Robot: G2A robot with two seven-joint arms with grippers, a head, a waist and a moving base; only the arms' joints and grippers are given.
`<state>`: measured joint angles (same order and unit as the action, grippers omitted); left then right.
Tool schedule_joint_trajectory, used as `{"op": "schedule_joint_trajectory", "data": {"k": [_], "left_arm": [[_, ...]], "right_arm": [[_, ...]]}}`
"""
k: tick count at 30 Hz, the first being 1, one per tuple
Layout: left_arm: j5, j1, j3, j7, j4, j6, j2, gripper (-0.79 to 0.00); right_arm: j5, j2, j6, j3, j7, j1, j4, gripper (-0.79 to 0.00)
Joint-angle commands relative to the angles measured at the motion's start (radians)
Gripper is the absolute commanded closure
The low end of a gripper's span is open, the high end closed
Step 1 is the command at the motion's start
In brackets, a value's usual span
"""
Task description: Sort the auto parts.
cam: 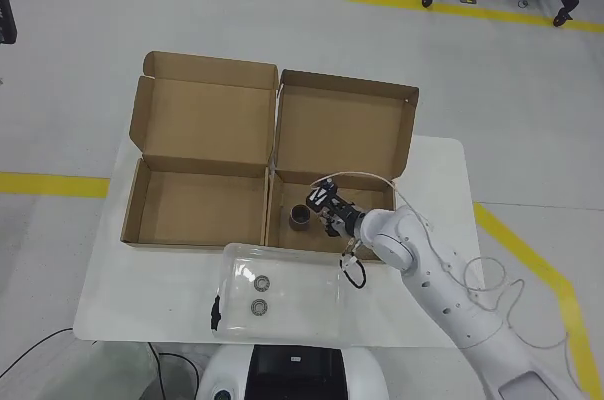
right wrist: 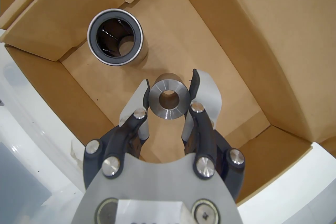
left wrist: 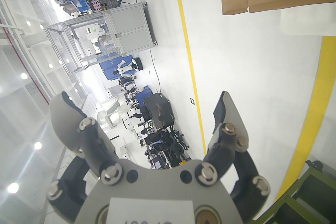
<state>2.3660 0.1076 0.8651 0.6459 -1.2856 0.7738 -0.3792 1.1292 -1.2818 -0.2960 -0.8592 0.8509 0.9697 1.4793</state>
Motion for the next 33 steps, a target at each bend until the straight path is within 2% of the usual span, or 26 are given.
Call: {"op": "schedule_joint_trajectory", "data": {"k": [1, 2, 3, 6, 9, 10, 19, 28, 33], "left_arm": [[0.0, 0.0, 0.0, 0.0, 0.0, 0.0, 0.0, -0.785], [0.0, 0.0, 0.0, 0.0, 0.0, 0.0, 0.0, -0.785], [0.0, 0.0, 0.0, 0.0, 0.0, 0.0, 0.0, -0.785], [0.0, 0.0, 0.0, 0.0, 0.0, 0.0, 0.0, -0.785], [0.0, 0.0, 0.0, 0.0, 0.0, 0.0, 0.0, -0.785], [0.0, 0.0, 0.0, 0.0, 0.0, 0.0, 0.0, -0.785], [0.0, 0.0, 0.0, 0.0, 0.0, 0.0, 0.0, -0.785], [0.0, 0.0, 0.0, 0.0, 0.0, 0.0, 0.0, -0.785], [0.0, 0.0, 0.0, 0.0, 0.0, 0.0, 0.0, -0.785]], "right_arm": [[0.004, -0.006, 0.006, 0.017, 0.005, -0.014, -0.019, 0.0], [0.011, -0.009, 0.005, 0.026, 0.006, -0.021, -0.026, 0.0], [0.015, -0.011, 0.002, 0.034, 0.006, -0.027, -0.031, -0.052], [0.037, -0.018, -0.003, 0.055, 0.014, -0.041, -0.045, -0.111], [0.037, -0.023, -0.001, 0.065, 0.014, -0.049, -0.053, -0.289], [0.035, -0.024, 0.0, 0.065, 0.014, -0.05, -0.056, -0.314], [0.034, -0.027, 0.012, 0.055, 0.003, -0.038, -0.036, -0.326], [0.143, -0.006, 0.038, 0.025, 0.034, 0.053, 0.19, -0.326], [0.165, -0.001, 0.0, 0.031, -0.003, 0.092, 0.286, -0.326]]}}
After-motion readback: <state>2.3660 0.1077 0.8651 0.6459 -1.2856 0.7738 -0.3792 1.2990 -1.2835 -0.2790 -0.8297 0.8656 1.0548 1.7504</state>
